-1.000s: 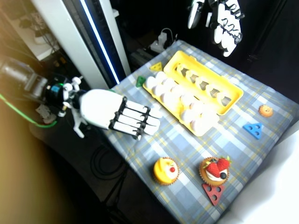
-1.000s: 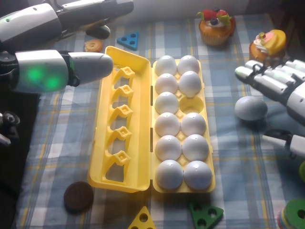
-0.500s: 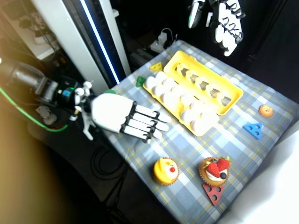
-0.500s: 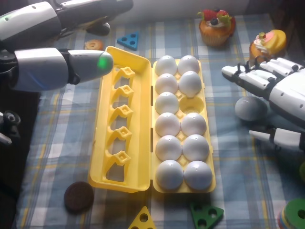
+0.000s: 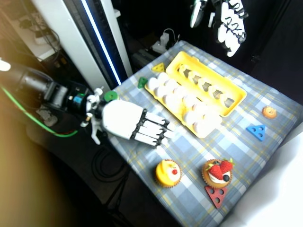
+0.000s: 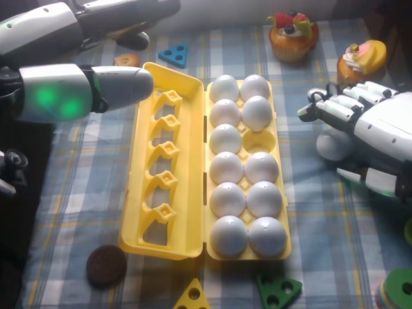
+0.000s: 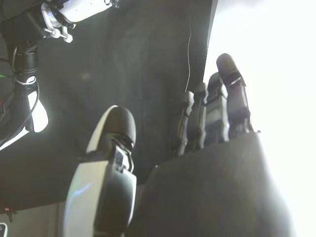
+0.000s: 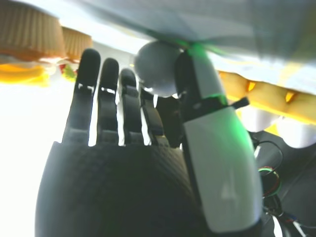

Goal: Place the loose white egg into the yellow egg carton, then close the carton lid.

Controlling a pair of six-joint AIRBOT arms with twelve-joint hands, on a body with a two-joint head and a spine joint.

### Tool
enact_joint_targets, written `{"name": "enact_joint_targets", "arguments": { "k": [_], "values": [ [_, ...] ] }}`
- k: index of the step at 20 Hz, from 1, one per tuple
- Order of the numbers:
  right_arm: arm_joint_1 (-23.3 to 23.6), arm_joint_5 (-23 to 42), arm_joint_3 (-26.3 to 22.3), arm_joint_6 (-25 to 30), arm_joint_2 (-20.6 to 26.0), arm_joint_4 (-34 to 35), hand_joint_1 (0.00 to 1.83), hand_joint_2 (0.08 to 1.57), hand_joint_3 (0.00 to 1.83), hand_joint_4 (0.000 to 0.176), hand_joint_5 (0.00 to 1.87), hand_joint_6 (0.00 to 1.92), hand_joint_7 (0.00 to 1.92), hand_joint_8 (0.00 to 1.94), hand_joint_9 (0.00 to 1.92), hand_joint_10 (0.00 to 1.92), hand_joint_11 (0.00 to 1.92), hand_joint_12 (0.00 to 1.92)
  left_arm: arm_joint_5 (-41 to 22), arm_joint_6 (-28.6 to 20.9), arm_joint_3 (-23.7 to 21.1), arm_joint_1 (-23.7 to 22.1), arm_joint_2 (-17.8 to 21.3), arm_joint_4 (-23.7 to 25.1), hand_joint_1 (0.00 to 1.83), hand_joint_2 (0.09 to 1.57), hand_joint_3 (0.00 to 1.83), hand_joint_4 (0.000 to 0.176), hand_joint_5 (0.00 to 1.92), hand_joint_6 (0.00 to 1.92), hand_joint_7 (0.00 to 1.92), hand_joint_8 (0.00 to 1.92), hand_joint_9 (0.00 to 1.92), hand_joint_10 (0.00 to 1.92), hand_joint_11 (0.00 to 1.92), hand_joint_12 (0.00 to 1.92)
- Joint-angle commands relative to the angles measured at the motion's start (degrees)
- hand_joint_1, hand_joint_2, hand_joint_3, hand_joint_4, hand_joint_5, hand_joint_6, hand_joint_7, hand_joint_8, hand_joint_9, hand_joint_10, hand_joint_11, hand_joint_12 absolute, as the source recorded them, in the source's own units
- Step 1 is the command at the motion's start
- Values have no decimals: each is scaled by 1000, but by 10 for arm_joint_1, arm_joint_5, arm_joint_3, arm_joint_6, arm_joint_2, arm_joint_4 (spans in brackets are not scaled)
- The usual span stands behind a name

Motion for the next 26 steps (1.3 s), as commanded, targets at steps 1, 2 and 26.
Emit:
{"name": "enact_joint_targets", "arguments": {
  "k": [1,2,26],
  "values": [
    [7,46,5,-2,-1,-5,1129,1241,2,0,0,657,0,1143,0,1491,36,1917,-70,-3,-1,-7,0,-18,532,1339,0,0,137,3,106,1,96,8,0,819],
    [9,42,8,-2,-3,-4,1148,1237,0,0,37,823,63,1290,86,1624,175,1920,-70,-3,-1,-7,-1,-18,517,1342,0,0,129,1,99,0,89,4,0,821],
    [67,70,-23,-2,23,-87,1237,1177,150,0,648,1282,830,1496,1040,1520,1070,1738,-74,-3,0,-4,-1,-22,431,1375,1,0,129,1,98,2,77,3,0,653]
  ]
}}
